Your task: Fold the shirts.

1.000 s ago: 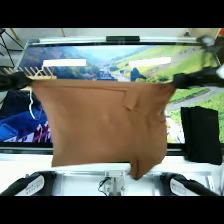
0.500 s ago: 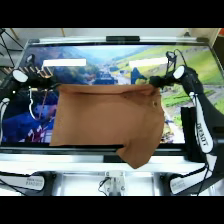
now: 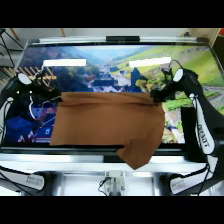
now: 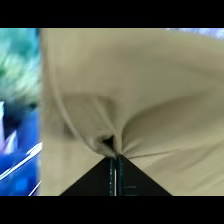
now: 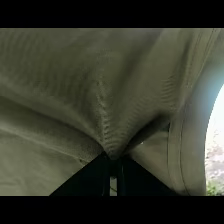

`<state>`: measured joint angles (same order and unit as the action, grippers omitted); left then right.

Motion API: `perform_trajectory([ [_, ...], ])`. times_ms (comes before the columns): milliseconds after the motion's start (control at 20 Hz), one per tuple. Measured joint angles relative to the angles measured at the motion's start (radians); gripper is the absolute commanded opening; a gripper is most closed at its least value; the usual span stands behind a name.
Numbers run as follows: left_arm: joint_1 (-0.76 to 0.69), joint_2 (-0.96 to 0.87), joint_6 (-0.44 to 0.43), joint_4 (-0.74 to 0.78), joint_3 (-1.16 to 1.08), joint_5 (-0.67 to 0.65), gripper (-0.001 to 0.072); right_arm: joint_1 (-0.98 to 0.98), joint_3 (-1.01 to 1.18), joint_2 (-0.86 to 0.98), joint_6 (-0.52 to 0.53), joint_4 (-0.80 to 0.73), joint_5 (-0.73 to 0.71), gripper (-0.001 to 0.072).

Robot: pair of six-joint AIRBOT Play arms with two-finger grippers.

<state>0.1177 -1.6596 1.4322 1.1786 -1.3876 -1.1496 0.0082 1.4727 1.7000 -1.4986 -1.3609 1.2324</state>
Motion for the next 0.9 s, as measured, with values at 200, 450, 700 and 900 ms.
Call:
perform_trajectory([
  [200,0.004,-0.014,0.007,0.031,0.000,-0.060,0.0034,0.001,-0.029,-0.001,-0.018,-0.026,0.022,0.0081],
  [450,0.014,-0.031,0.012,0.048,-0.003,-0.082,0.0369,0.002,-0.037,-0.002,-0.043,-0.060,0.033,0.0489],
  [700,0.037,-0.018,0.035,0.057,-0.005,-0.144,0.0504,0.009,-0.036,-0.038,-0.034,-0.046,0.100,0.0505],
  [900,0.100,0.092,0.010,0.076,0.121,-0.253,0.0509,-0.047,-0.084,-0.142,-0.001,-0.108,0.231,0.0512],
])
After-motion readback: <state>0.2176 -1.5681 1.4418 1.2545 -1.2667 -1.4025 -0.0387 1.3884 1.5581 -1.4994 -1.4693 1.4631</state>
